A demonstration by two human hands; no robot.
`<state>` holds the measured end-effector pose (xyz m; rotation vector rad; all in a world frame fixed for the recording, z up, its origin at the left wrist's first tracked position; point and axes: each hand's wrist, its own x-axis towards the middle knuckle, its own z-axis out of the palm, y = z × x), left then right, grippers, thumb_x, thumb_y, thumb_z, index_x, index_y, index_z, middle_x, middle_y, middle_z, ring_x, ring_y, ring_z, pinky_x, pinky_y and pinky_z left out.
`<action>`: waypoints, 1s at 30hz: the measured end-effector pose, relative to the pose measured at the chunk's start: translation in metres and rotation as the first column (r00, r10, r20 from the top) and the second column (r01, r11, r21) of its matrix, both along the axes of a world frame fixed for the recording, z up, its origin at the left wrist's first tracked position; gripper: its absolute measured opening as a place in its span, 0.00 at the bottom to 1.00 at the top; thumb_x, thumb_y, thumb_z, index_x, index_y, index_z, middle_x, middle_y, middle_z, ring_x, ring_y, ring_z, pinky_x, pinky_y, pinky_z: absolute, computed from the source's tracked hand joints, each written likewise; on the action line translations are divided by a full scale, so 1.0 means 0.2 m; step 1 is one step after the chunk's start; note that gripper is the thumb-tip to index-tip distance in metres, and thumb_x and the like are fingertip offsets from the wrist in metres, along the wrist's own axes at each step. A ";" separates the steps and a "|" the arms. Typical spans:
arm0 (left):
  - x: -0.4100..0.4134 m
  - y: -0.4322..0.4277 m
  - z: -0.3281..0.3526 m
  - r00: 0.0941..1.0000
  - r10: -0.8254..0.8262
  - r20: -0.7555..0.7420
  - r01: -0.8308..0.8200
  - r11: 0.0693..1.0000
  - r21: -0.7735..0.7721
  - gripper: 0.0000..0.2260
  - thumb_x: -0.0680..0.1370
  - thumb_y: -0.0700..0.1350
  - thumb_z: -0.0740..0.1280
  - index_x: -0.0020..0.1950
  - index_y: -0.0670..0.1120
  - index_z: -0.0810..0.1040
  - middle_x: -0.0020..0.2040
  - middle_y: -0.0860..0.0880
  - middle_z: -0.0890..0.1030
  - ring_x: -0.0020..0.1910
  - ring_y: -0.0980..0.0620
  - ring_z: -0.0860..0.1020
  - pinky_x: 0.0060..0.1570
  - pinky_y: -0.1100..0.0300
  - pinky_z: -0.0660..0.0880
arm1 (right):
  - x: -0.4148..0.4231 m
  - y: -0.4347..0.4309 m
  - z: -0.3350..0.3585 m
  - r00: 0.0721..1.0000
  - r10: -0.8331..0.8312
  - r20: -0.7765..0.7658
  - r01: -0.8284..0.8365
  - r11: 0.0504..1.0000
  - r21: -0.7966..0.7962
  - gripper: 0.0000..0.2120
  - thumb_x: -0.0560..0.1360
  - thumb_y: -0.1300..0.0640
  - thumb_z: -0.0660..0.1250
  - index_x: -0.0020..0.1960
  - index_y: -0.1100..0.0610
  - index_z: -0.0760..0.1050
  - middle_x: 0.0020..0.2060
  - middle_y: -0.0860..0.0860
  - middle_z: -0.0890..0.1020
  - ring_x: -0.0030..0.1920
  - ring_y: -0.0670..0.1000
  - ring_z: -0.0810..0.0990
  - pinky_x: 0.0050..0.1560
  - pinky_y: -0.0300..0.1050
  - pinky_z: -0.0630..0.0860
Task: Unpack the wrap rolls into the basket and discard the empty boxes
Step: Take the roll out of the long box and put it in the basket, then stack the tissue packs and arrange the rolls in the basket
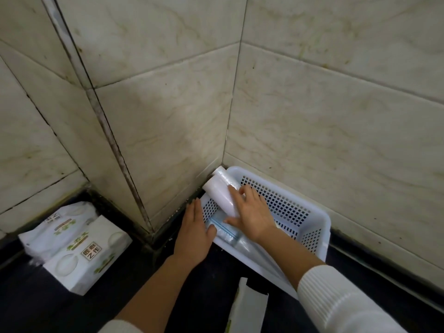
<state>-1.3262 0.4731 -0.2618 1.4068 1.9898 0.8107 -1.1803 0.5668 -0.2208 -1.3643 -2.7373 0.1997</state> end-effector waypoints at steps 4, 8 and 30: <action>-0.01 0.01 0.00 0.999 -0.019 -0.028 0.018 1.000 -0.022 0.34 0.82 0.49 0.58 0.79 0.45 0.39 0.80 0.46 0.43 0.79 0.49 0.44 0.76 0.52 0.48 | 0.04 -0.02 0.01 0.999 -0.022 -0.046 0.019 0.998 -0.065 0.42 0.71 0.39 0.70 0.77 0.53 0.55 0.66 0.54 0.65 0.64 0.54 0.66 0.65 0.50 0.67; -0.05 -0.03 0.02 0.997 -0.046 -0.066 0.044 0.998 -0.033 0.33 0.82 0.53 0.57 0.79 0.44 0.42 0.81 0.46 0.45 0.79 0.49 0.46 0.78 0.51 0.48 | 0.01 -0.05 0.10 0.990 -0.025 -0.137 0.015 0.997 -0.069 0.36 0.72 0.41 0.70 0.73 0.54 0.61 0.64 0.54 0.68 0.63 0.54 0.68 0.64 0.50 0.69; -0.87 -1.09 -0.02 0.850 0.509 -0.135 -0.507 0.861 0.048 0.19 0.81 0.45 0.62 0.71 0.46 0.67 0.72 0.43 0.65 0.71 0.45 0.61 0.68 0.50 0.68 | -1.00 -0.97 -0.10 0.936 -0.111 -0.334 -0.072 0.868 -0.491 0.17 0.76 0.50 0.67 0.62 0.56 0.71 0.59 0.54 0.76 0.58 0.55 0.77 0.54 0.51 0.77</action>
